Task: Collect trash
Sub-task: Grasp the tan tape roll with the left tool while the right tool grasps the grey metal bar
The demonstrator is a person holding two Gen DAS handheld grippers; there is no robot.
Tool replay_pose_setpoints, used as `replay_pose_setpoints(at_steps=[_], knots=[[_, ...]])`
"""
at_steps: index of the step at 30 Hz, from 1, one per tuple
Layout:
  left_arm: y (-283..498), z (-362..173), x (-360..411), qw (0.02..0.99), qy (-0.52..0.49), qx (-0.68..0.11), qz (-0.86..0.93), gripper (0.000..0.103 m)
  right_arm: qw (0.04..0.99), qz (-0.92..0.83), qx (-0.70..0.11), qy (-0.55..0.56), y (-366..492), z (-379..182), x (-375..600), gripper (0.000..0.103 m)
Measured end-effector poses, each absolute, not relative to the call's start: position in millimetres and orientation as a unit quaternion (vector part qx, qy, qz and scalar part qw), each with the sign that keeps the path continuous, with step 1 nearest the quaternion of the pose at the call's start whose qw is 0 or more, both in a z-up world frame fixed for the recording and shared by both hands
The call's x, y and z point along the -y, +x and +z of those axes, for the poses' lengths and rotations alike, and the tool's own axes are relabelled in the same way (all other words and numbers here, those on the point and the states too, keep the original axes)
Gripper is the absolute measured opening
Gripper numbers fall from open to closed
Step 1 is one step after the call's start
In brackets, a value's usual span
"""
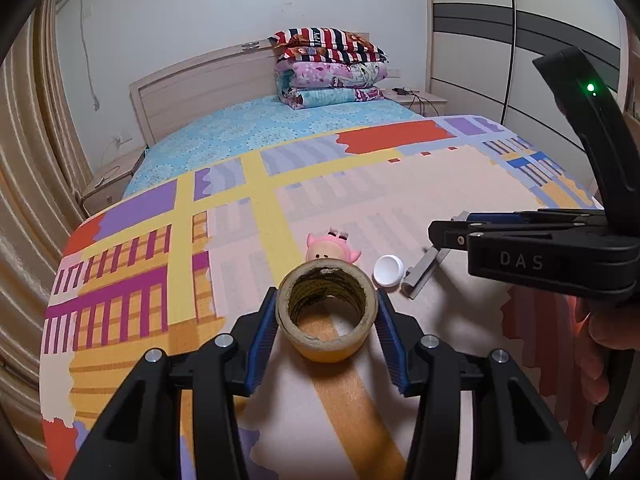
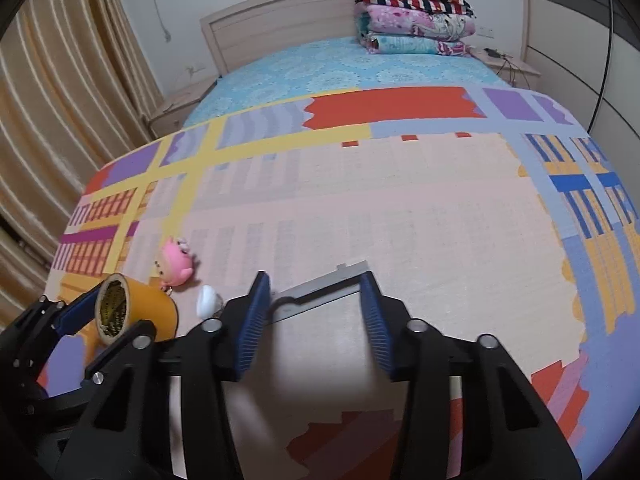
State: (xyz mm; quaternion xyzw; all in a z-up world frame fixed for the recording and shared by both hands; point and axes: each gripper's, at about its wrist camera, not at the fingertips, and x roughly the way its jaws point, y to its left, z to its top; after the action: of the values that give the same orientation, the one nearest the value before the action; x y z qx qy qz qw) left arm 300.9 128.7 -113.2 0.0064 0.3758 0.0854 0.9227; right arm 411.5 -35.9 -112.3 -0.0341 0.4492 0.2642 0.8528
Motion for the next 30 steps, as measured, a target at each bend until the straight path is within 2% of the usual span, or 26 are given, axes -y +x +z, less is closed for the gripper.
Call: replay_pose_setpoints(at_steps=[4,8,9,10,17,21,24,30], knots=[[291,-108,-124,0.926,0.016,-0.368,0.084,0.046,0.844,0.271,-0.462,-0.007,411,-113,40,0.029],[280,-99,-119,0.931,0.021,-0.356,0.08,0.046,0.843,0.274,-0.462,-0.004,407,-113,40,0.022],[278,-97,-118,0.931,0.022,-0.355,0.079,0.046,0.841,0.275,-0.466,0.002,407,-113,42,0.016],[274,-94,-117,0.932,0.023,-0.352,0.079,0.046,0.84,0.277,-0.467,0.01,407,-112,44,0.001],[251,-81,-104,0.938,0.037,-0.337,0.074,0.046,0.851,0.29,-0.437,-0.024,389,-101,55,0.001],[240,-76,-99,0.941,0.033,-0.33,0.069,0.046,0.844,0.29,-0.451,-0.007,392,-101,58,0.003],[235,-74,-97,0.941,0.03,-0.33,0.066,0.046,0.843,0.286,-0.456,0.006,397,-104,55,0.036],[230,-71,-98,0.942,0.029,-0.328,0.065,0.046,0.847,0.271,-0.458,0.002,399,-108,43,0.036]])
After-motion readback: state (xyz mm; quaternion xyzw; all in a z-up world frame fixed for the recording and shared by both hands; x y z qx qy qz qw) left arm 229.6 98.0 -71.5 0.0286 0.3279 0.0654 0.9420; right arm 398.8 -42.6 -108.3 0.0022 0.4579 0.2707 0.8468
